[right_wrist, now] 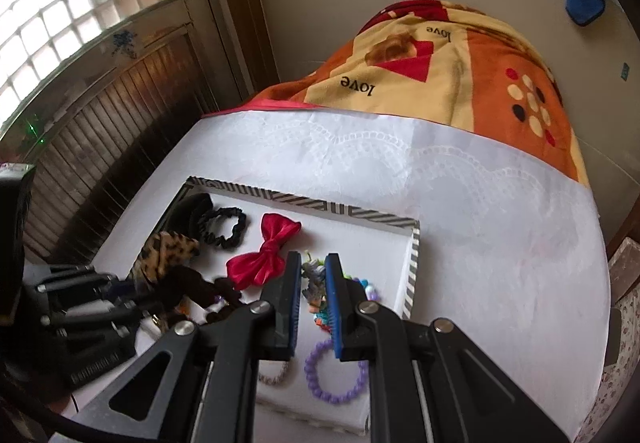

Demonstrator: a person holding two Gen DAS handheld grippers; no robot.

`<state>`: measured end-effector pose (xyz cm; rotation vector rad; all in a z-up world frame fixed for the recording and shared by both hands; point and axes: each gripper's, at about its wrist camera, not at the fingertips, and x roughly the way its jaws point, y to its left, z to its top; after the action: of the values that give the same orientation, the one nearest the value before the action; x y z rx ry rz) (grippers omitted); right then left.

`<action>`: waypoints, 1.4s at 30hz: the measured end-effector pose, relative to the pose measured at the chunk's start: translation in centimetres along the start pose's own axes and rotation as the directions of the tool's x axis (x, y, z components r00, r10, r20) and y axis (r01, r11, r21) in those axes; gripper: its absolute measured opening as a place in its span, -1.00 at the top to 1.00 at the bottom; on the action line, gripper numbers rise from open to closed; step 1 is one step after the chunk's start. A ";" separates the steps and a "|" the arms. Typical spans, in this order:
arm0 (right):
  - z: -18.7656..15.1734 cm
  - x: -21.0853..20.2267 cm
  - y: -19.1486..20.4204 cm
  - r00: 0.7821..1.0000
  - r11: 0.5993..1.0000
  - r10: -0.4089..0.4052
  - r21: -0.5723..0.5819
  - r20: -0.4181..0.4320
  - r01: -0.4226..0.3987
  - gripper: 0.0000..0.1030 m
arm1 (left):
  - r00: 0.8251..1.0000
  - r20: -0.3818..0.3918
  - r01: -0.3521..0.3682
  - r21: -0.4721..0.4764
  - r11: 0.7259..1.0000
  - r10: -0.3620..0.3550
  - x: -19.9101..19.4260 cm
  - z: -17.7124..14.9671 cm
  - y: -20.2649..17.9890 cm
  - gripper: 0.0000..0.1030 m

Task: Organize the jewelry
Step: 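Carry the leopard bow and flower bracelet into the tray and open both tools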

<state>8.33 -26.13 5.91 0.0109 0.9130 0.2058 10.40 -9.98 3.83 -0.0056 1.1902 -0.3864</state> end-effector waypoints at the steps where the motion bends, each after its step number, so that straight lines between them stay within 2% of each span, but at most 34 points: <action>1: 0.2 0.4 0.0 1.000 1.000 0.003 0.001 -0.004 -0.003 0.77 | 1.000 -0.005 0.004 -0.002 1.000 -0.004 0.5 0.2 -0.2 1.00; 6: 1.7 3.0 -0.2 0.999 0.999 0.035 0.014 -0.020 -0.035 0.77 | 1.000 -0.027 0.015 -0.018 1.000 -0.016 2.8 1.1 -0.6 1.00; 12: 2.9 6.2 -0.7 0.996 0.995 0.085 0.052 -0.037 -0.083 0.77 | 0.998 -0.055 -0.038 -0.036 0.999 0.036 5.5 1.4 0.5 1.00; 15: 2.8 8.0 -1.7 0.996 0.995 0.068 0.074 -0.056 -0.063 0.77 | 0.995 -0.066 -0.076 -0.048 0.996 0.073 6.5 1.5 1.6 1.00; 23: 0.6 12.6 -5.0 0.990 0.993 -0.016 0.116 -0.143 0.033 0.76 | 0.992 -0.091 -0.091 -0.078 0.993 0.083 8.3 1.7 2.8 1.00; 33: -0.5 14.2 -4.8 0.985 0.992 -0.023 0.121 -0.169 0.043 0.76 | 0.992 -0.075 -0.101 -0.063 0.993 0.097 8.1 1.3 2.0 1.00; 35: -0.4 14.0 -4.8 0.986 0.990 -0.021 0.136 -0.167 0.044 0.51 | 0.993 -0.070 -0.104 -0.060 0.993 0.099 7.8 1.4 1.5 0.95; 37: -0.5 13.5 -4.9 0.987 0.989 -0.013 0.145 -0.163 0.037 0.36 | 0.993 -0.056 -0.103 -0.050 0.993 0.100 7.4 1.4 0.9 0.85; 40: -0.7 12.7 -4.8 0.988 0.989 -0.012 0.142 -0.153 0.034 0.22 | 0.995 -0.043 -0.096 -0.049 0.994 0.094 6.7 1.4 0.7 0.72; 42: -0.9 11.7 -4.6 0.990 0.989 -0.010 0.148 -0.139 0.031 0.14 | 0.995 -0.030 -0.098 -0.052 0.994 0.096 6.0 1.3 0.5 0.70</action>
<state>15.36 -28.55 -4.27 0.1279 1.0644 0.1193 13.61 -11.50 -1.19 0.0114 1.2231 -0.2697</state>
